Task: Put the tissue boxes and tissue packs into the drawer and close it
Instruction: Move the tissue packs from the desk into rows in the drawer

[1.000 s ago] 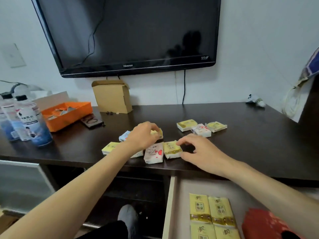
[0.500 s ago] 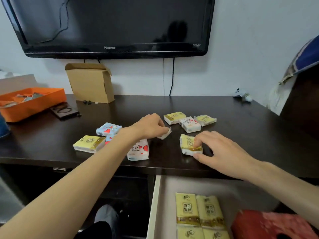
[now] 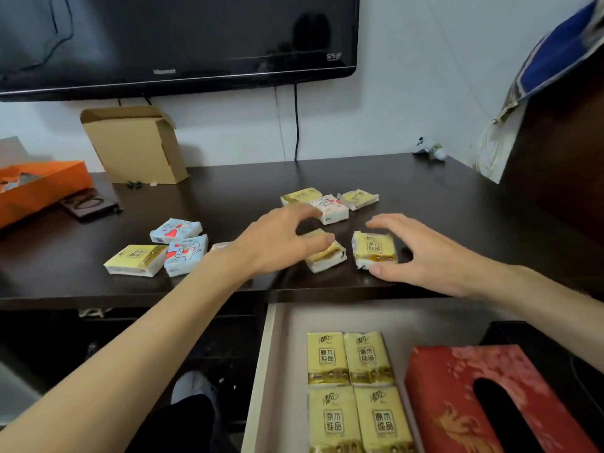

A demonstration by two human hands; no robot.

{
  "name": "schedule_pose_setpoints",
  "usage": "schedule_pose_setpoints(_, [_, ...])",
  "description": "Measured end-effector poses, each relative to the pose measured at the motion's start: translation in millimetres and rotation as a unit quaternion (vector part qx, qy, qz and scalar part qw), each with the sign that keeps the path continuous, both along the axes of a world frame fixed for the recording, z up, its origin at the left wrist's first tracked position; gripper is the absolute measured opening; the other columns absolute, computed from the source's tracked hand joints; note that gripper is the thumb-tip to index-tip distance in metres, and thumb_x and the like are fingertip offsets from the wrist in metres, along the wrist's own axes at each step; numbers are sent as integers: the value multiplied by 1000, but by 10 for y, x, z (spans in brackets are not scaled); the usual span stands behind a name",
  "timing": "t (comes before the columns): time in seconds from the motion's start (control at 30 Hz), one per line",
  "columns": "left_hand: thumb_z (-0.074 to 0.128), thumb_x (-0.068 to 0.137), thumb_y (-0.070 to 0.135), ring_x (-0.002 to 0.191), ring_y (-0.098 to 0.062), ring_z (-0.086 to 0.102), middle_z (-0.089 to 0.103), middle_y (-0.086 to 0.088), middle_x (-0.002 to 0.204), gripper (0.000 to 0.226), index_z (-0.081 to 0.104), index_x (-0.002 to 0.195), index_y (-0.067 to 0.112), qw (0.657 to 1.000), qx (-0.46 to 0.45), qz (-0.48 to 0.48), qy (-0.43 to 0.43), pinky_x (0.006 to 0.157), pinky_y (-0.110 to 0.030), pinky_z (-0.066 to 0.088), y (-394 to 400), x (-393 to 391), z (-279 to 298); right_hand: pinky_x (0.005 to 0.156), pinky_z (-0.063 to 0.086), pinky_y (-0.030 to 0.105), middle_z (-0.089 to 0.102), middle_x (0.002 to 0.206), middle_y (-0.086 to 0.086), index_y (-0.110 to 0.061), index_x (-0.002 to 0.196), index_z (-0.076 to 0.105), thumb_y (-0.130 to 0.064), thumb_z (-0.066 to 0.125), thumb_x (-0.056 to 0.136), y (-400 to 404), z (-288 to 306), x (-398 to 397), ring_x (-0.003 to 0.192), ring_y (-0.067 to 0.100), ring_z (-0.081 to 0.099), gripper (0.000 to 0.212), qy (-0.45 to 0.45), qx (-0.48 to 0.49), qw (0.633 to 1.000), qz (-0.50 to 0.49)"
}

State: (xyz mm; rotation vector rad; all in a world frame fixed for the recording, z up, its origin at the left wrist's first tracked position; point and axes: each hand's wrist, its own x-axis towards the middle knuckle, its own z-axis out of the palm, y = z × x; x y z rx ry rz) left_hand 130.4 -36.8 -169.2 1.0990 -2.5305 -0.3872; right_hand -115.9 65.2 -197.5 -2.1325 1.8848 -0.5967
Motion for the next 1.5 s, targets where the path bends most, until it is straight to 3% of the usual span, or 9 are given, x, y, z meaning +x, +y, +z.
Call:
schedule_pose_setpoints(0.1, [51, 74, 76, 136, -22, 46, 46, 5, 152, 90, 38, 150, 30, 995, 31, 26, -87, 106, -45, 41, 61, -37, -75, 96, 38, 17, 45, 156, -14, -35, 158, 34, -48, 72, 91, -98, -6, -30, 129, 3, 47, 78, -43, 63, 997, 3])
schedule_pose_setpoints(0.23, [66, 84, 55, 127, -22, 52, 56, 4, 141, 65, 48, 142, 32, 995, 4, -2, -104, 101, -45, 44, 67, -43, -142, 85, 40, 7, 60, 140, -14, -36, 149, 48, -46, 80, 84, -62, 39, -56, 115, -2, 58, 73, -43, 28, 999, -4])
schedule_pose_setpoints(0.4, [79, 75, 47, 117, -14, 58, 60, 7, 131, 70, 53, 136, 28, 998, 47, -42, -24, 98, -38, 49, 157, 72, -76, 92, 44, 12, 63, 123, -27, -41, 138, 54, -68, 78, 65, 235, 64, 45, 114, -16, 56, 82, -86, -8, 996, 21])
schedule_pose_setpoints(0.57, [84, 75, 40, 108, 2, 59, 63, 16, 118, 61, 57, 128, 31, 993, 96, -74, -4, 84, -17, 50, 419, 307, -80, 97, 47, 22, 64, 122, -31, -48, 127, 55, -68, 79, 68, 679, -23, 238, 118, -9, 59, 66, -101, -16, 993, 58])
schedule_pose_setpoints(0.7, [83, 73, 38, 108, -2, 62, 68, 16, 110, 50, 61, 117, 29, 985, 121, -115, 37, 92, -28, 50, 804, 599, -162, 95, 55, 33, 69, 117, -25, -45, 114, 57, -66, 80, 71, 1000, -52, 382, 113, -2, 65, 53, -101, 20, 992, 79])
schedule_pose_setpoints(0.83, [84, 71, 47, 113, -14, 61, 67, 12, 114, 47, 60, 109, 34, 976, 149, -152, 38, 100, -40, 48, 1160, 828, -249, 90, 52, 37, 66, 112, -21, -49, 109, 52, -78, 69, 67, 1304, -151, 519, 106, 2, 62, 54, -10, 63, 993, 94])
schedule_pose_setpoints(0.97, [78, 64, 60, 115, -10, 58, 62, 14, 119, 48, 57, 103, 41, 972, 171, -161, -16, 96, -35, 48, 1423, 943, -449, 90, 49, 35, 60, 114, -25, -49, 103, 49, -81, 59, 67, 1494, -231, 652, 106, 2, 57, 49, 61, 89, 986, 124])
schedule_pose_setpoints(1.3, [68, 74, 65, 107, -5, 42, 55, 13, 114, 49, 53, 109, 34, 967, 3, -224, -125, 87, -17, 36, 1776, 858, -779, 99, 30, 18, 59, 113, -26, -47, 102, 55, -79, 59, 75, 1706, -290, 800, 108, 4, 47, 41, 150, 112, 967, 173])
schedule_pose_setpoints(1.5, [69, 73, 65, 105, -10, 44, 53, 10, 113, 56, 54, 113, 29, 954, -21, -259, -153, 84, -32, 46, 1818, 782, -877, 103, 16, 12, 60, 112, -26, -42, 108, 63, -86, 55, 74, 1705, -280, 866, 104, 1, 47, 56, 176, 130, 958, 186])
